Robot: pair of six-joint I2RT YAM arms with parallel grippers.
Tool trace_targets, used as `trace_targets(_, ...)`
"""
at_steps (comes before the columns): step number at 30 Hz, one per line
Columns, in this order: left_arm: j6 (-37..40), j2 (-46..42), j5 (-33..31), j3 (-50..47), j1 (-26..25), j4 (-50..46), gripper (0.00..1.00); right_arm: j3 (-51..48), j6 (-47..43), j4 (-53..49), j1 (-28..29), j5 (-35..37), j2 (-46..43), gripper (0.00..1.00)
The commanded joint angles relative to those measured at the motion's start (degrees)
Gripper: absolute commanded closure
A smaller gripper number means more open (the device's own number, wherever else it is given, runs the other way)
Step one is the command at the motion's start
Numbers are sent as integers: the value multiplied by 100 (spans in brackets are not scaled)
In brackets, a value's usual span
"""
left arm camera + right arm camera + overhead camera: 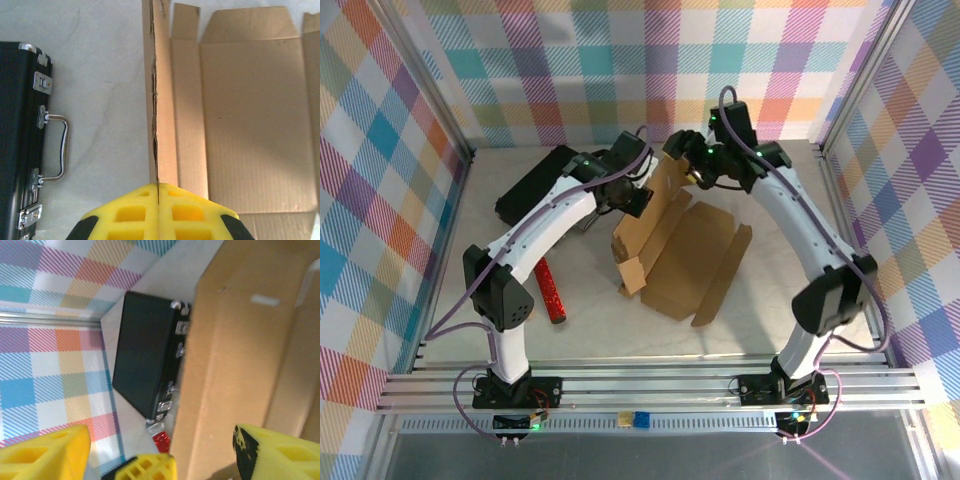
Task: Fold the paper box
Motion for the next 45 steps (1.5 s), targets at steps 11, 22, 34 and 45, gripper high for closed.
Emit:
trace_targets(11,600,92,-762,90,-342,177,100,12,1176,-507,8,-882,475,41)
trace_targets(22,810,133,-1166,13,-572,342,100,68,1205,-178,9,-1268,906,47)
trace_targets(34,-46,-332,-1370,143,-709,470,59,-158,1521,107,-62,-1107,881,95)
trace_targets(45,-6067,-1982,1719,-1643,727,1274,35,-114,1676,184,-98,-1067,951,100)
